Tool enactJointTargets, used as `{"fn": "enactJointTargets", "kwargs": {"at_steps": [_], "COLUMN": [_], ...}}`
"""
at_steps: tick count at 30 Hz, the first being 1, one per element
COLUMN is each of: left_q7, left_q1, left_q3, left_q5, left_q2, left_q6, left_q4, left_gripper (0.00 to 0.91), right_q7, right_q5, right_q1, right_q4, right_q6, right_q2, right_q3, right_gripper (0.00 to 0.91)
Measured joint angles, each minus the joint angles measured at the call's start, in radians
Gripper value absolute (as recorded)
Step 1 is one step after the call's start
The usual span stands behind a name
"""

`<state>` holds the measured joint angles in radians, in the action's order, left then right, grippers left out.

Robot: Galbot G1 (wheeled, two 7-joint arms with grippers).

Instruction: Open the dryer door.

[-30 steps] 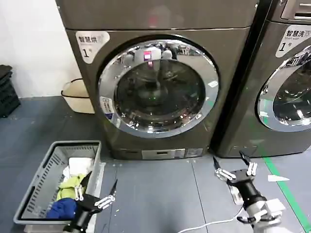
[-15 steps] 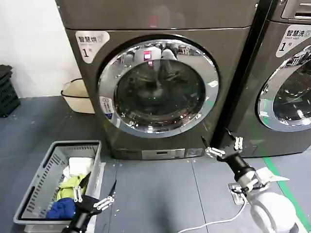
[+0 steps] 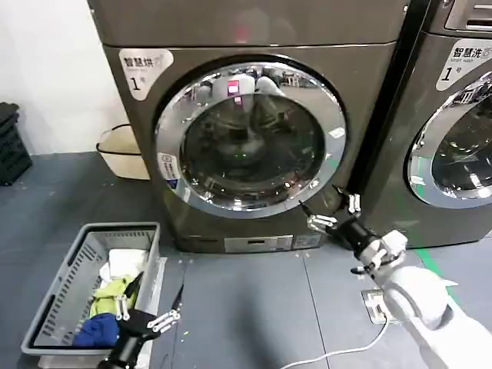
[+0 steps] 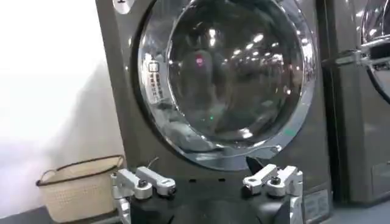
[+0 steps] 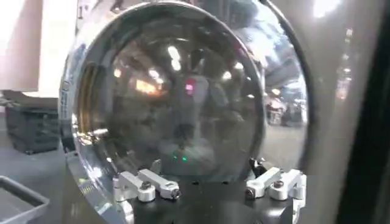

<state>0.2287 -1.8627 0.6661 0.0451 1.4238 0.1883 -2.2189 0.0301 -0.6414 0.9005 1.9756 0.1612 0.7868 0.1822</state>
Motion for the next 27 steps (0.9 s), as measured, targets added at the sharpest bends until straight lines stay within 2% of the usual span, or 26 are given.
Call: {"fn": "enactJointTargets", "kwargs": {"at_steps": [15, 27], "left_q7": [0.005, 0.012], "left_q1": [-0.002, -0.007], "left_q3": [0.014, 0.011], "left_q5": [0.0, -0.007], "left_q2": [0.01, 0.018], "left_q6": [0.001, 0.001], "left_q4": [-0.001, -0.006], "left_gripper": [0.907, 0.907], "right_q7": [0.043, 0.1], "right_q5": [-0.059, -0.116], "right_q1": [-0.293, -0.451], "right_q4": [-0.153, -0.258], "right_q6": [-0.004, -0.02], "right_q2": [0.038, 0.09], "right_q3": [-0.249, -0.39], "right_gripper": [0.907, 0.907]}}
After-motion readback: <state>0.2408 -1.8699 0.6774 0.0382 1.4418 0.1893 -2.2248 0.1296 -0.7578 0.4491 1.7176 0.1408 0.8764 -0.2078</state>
